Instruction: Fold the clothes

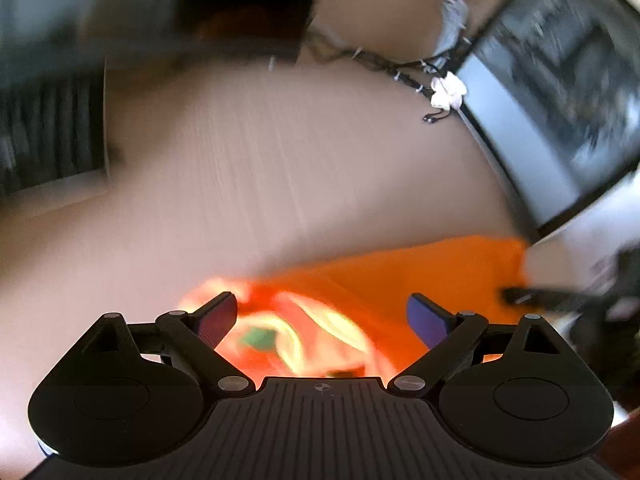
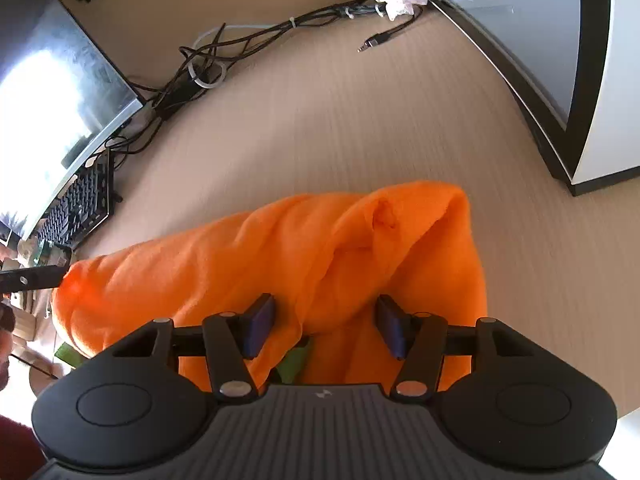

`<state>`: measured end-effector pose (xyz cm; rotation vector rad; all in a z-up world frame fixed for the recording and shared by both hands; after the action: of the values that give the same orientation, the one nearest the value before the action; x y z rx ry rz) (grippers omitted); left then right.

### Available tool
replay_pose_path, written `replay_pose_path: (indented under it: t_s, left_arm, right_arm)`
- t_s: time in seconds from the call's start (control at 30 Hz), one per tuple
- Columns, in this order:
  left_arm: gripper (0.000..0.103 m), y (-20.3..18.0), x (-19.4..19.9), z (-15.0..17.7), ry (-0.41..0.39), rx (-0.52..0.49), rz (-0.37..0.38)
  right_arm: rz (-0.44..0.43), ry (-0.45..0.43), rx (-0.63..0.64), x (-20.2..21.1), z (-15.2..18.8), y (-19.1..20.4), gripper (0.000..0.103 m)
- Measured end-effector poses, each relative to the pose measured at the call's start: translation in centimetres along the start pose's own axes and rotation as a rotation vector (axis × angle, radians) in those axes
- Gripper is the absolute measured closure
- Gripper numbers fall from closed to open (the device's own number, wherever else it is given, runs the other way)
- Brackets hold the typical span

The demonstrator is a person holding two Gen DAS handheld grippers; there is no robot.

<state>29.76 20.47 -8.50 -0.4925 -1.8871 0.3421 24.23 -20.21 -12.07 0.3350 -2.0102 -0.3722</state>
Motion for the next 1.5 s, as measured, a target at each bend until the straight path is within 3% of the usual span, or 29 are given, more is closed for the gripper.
replay_pose_path:
  t_s: [0.1, 0.23, 0.27, 0.3, 0.43, 0.53, 0.77, 0.9, 1.03, 1.2, 1.27, 1.33, 1.43, 1.5]
  left_arm:
    - [0.008, 2.1, -2.5, 0.9, 0.095, 0.191, 0.124]
    - [0.016, 3.2, -5.4, 2.0, 0.137, 0.256, 0.140]
    - [0.019, 3.0, -5.5, 1.8, 0.121, 0.242, 0.147]
    - [0.030, 2.9, -5.6, 1.5, 0.105, 0.229, 0.154]
    - [0.051, 2.8, -7.1, -0.1, 0.047, 0.202, 0.168]
    - [0.051, 2.8, -8.2, -2.0, 0.000, 0.190, 0.164]
    - [0.051, 2.3, -10.5, -7.8, -0.101, 0.191, 0.119]
    - [0.052, 2.7, -9.8, -9.0, -0.098, 0.221, 0.120]
    - [0.051, 2.9, -7.7, -7.9, -0.091, 0.248, 0.151]
    - [0.057, 2.1, -6.3, -6.7, -0.098, 0.207, 0.139]
    - [0.067, 1.5, -5.8, -6.8, -0.112, 0.169, 0.115]
    - [0.079, 0.8, -5.3, -6.9, -0.127, 0.130, 0.091]
    - [0.085, -0.4, -4.2, -7.0, -0.153, 0.065, 0.062]
    - [0.086, -1.9, -1.7, -6.6, -0.182, 0.029, 0.096]
  right_arm:
    - [0.009, 0.002, 0.030, -0.1, 0.2, 0.6, 0.047]
    - [0.021, 0.003, 0.077, -0.1, 0.0, 0.8, 0.046]
    - [0.026, -0.006, 0.089, 0.0, 0.1, 0.7, 0.046]
    - [0.034, -0.020, 0.112, -0.1, 0.2, 0.9, 0.046]
    - [0.076, -0.095, 0.238, -1.2, -0.2, 2.1, 0.044]
    - [0.097, -0.131, 0.292, -2.6, -1.8, 2.7, 0.044]
    - [0.113, -0.201, 0.279, -6.4, -8.6, 2.1, 0.044]
    - [0.106, -0.199, 0.245, -6.6, -11.1, 1.8, 0.044]
    - [-0.033, -0.194, 0.099, -3.2, -10.7, 1.1, 0.037]
    - [-0.158, -0.075, -0.099, -4.5, -9.6, -0.1, 0.034]
    - [-0.161, -0.074, -0.071, -5.5, -9.7, 0.9, 0.045]
    - [-0.133, -0.108, 0.014, -5.7, -10.3, 2.8, 0.073]
    - [-0.169, -0.186, 0.122, -3.5, -11.2, 5.1, 0.092]
    - [-0.207, -0.231, 0.180, -1.0, -11.2, 6.0, 0.094]
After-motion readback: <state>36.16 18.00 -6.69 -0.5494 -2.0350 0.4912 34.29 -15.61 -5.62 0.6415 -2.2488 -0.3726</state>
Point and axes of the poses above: each gripper's, at about its wrist camera, not at the fingertips, and x roughly against the way its jaws point, y to its left, z to its underside, the point moved 2 cm from there along -x, roughly the way its jaws point, and after that the axes turned 2 degrees about x, right-handed, at the moved point
